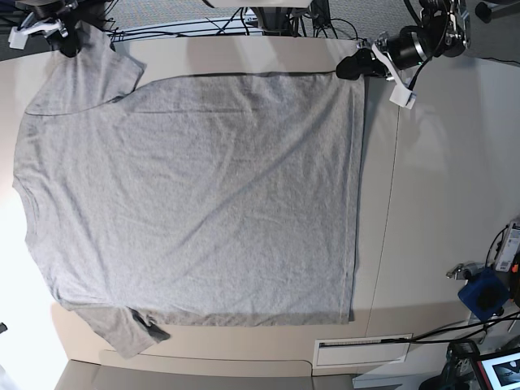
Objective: Fold the T-shirt properly
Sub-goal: 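Pull the shirt toward the robot with both grippers to straighten it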
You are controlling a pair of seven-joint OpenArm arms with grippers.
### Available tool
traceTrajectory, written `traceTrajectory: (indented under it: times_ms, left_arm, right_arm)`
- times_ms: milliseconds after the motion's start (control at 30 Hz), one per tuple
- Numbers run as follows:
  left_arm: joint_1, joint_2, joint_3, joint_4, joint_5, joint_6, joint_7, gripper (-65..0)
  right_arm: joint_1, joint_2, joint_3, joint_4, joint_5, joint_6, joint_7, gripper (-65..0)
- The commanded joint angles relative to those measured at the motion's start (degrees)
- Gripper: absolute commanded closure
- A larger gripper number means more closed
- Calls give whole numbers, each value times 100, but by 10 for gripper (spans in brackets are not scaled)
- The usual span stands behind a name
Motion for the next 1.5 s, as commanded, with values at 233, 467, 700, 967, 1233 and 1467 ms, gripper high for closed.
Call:
traceTrajectory:
  times_ms: [233,467,700,967,1233,1467]
  left_arm:
    - [199,-55,-483,431,-133,-52,70,0]
    - [413,-146,-514,431,-131,-55,83,0]
    - [647,-304,-522,431,-157,-201,85,0]
    - [907,-352,-525,431,-428,-294,339,0]
    - [1054,-350,-846,431,-570,-294,417,0]
    - [1080,-352,-1458,431,-1045,-294,664,0]
  right_arm:
    - [-365,17,448,734,155,72,4,0]
    - [-485,-39,448,752,350,72,-96,0]
    - [-778,-190,448,754,841,225,-313,0]
    - [-1123,-190,455,754,1099,225,-428,0]
    - [-1504,-190,455,754,1238,225,-542,0]
    - [-1550,-319,455,754,1238,225,-605,0]
